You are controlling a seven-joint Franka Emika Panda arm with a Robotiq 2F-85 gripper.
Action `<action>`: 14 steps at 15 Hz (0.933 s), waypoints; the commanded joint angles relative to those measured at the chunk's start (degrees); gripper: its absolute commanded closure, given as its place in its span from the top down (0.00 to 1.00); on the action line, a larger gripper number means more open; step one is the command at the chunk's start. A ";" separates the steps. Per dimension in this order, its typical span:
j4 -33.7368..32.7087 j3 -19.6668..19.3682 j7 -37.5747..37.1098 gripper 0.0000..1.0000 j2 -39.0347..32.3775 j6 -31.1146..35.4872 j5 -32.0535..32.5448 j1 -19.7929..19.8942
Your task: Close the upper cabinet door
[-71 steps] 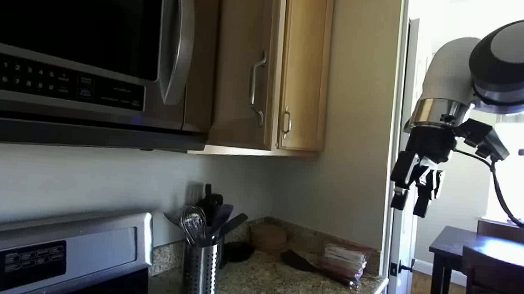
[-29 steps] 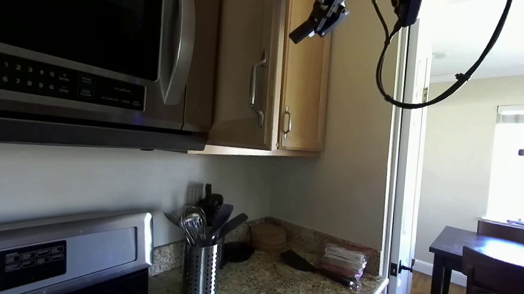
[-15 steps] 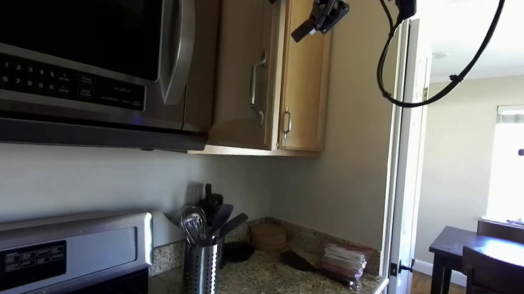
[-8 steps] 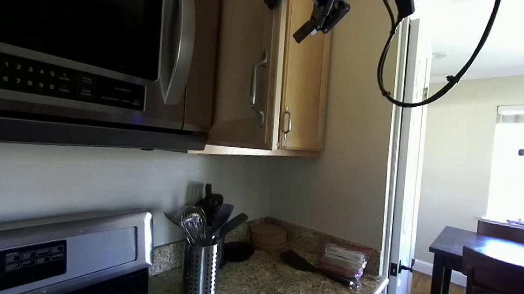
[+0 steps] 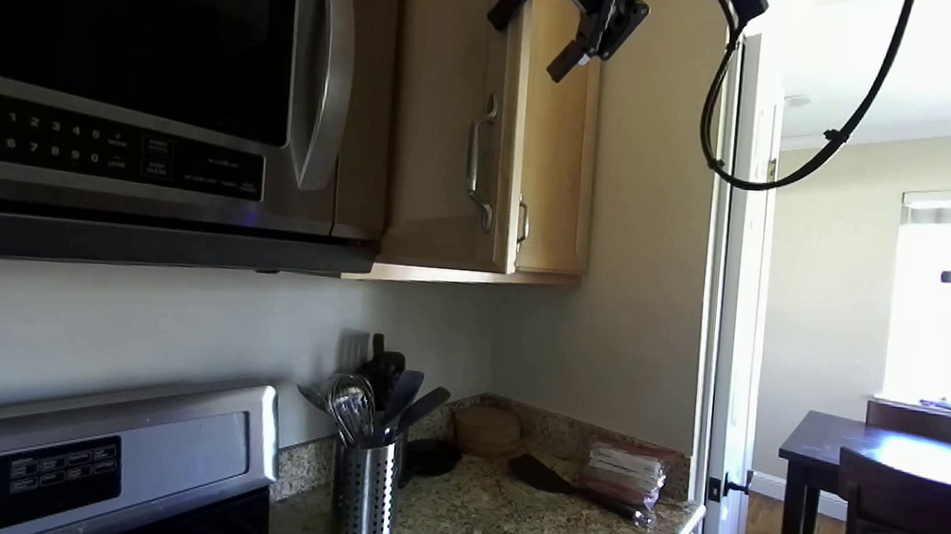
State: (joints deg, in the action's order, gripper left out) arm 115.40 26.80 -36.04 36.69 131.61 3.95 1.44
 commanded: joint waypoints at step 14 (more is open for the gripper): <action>12.47 -12.01 -4.77 1.00 -5.64 0.48 13.15 10.38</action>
State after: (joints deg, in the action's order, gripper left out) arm 127.48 16.15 -39.47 35.30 127.96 14.02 9.25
